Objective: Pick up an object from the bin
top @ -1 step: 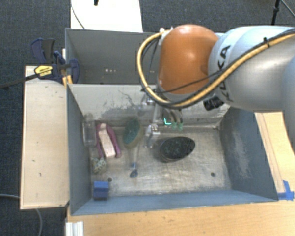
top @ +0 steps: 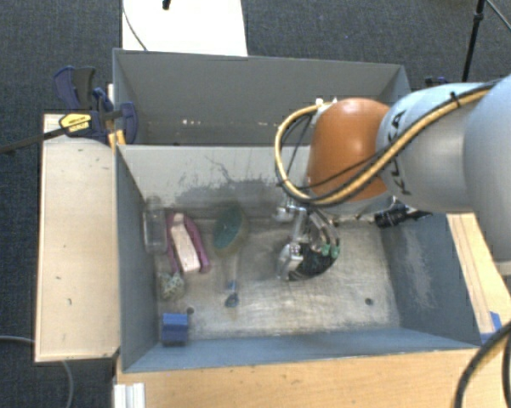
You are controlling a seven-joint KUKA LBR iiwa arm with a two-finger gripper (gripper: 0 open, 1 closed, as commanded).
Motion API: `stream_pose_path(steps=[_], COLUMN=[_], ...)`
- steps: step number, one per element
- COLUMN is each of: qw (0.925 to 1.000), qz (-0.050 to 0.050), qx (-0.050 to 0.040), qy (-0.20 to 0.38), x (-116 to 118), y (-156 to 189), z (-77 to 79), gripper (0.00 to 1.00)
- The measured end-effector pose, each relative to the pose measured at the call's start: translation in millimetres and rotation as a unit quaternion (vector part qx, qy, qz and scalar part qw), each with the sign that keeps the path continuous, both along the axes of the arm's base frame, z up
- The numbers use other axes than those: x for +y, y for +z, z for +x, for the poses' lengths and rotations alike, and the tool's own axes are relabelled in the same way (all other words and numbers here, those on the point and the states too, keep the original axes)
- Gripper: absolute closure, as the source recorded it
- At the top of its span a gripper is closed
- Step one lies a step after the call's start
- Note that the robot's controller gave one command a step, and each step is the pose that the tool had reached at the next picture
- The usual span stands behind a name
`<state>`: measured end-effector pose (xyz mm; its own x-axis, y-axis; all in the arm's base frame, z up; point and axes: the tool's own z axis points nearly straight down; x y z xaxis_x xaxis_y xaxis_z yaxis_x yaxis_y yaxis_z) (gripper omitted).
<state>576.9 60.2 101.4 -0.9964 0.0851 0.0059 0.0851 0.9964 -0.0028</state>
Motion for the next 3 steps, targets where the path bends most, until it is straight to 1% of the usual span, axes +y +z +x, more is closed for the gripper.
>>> stream_pose_path(steps=[1,2,3], qw=[0.9996,0.988,0.9414], qz=[0.001,0.0,0.001], qx=[-0.0048,-0.0062,-0.0056], qy=[0.029,0.154,0.337], x=[-70.4,-122.1,-165.8], y=[-27.6,1.9,-28.2], z=[-4.4,13.4,14.4], gripper=[0.0,0.0,0.0])
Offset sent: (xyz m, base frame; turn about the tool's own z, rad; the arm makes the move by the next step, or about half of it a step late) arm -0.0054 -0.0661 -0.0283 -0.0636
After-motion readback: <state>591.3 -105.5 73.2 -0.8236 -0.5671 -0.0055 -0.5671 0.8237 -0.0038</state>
